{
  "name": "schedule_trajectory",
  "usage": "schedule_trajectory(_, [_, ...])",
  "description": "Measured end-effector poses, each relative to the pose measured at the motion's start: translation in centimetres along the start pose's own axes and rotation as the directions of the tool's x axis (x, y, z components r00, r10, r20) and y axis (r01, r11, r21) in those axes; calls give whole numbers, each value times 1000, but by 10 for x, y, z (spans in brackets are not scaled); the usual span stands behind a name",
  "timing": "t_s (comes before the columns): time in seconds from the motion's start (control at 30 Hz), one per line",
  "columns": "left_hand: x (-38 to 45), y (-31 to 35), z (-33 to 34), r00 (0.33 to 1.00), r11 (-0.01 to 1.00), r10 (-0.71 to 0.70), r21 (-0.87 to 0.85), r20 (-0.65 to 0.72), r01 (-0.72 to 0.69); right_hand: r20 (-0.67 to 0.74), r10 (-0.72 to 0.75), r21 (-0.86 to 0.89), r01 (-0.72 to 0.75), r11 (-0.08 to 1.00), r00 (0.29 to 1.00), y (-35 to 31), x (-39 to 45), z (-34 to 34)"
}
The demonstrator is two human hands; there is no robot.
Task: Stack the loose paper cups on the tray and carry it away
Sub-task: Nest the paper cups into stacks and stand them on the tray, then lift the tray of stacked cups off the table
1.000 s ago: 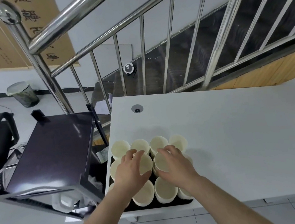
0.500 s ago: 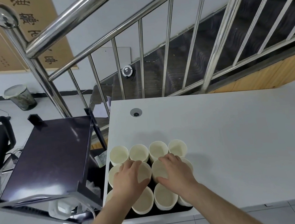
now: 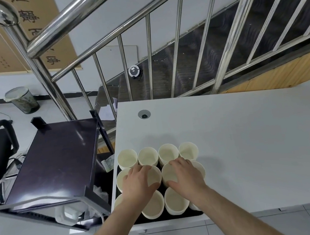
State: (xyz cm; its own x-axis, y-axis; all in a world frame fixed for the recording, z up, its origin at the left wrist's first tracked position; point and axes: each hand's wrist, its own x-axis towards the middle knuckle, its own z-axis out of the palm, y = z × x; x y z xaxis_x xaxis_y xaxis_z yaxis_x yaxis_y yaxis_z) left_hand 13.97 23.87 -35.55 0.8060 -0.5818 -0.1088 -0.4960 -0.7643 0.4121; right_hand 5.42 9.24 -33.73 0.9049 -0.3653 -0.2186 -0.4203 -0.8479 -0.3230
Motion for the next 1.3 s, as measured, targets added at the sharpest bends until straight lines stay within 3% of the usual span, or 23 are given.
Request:
schedule_trajectory(0.1, [-1,0,-5,1000,995,-5,-95,-28,2,-39,-18,37,19,999,999,3,-2,-6])
schedule_trajectory(0.23, [-9,-2,-28,982,950,-48,-311,-182,-11,-138,-42,176,66,982,990,23,-15,-27])
schedule_trajectory(0.43, [-29,-24,-65,919,860,-304,-487,-251,152,-181,72,375,1,927,981,79,-28,-52])
schedule_trajectory(0.57, [-34,-40,-66,879,752,-460,-581,-126,311,-64,172,396,-133,909,983,101,-24,-46])
schedule_trajectory(0.73, [-23,-71,-43,830,673,-558,-570,27,471,33,324,435,-305,847,946,116,-10,-17])
schedule_trajectory(0.93, [-1,-102,-18,761,549,-607,-572,229,610,211,535,574,-547,610,818,129,12,11])
schedule_trajectory(1.03, [5,-109,-6,762,570,-588,-528,273,629,312,547,609,-606,512,777,131,19,22])
schedule_trajectory(1.13, [3,-106,2,765,577,-567,-515,306,634,372,520,611,-624,487,769,128,16,28])
schedule_trajectory(1.3, [9,-107,10,759,568,-559,-514,333,643,352,451,660,-559,501,820,116,15,31])
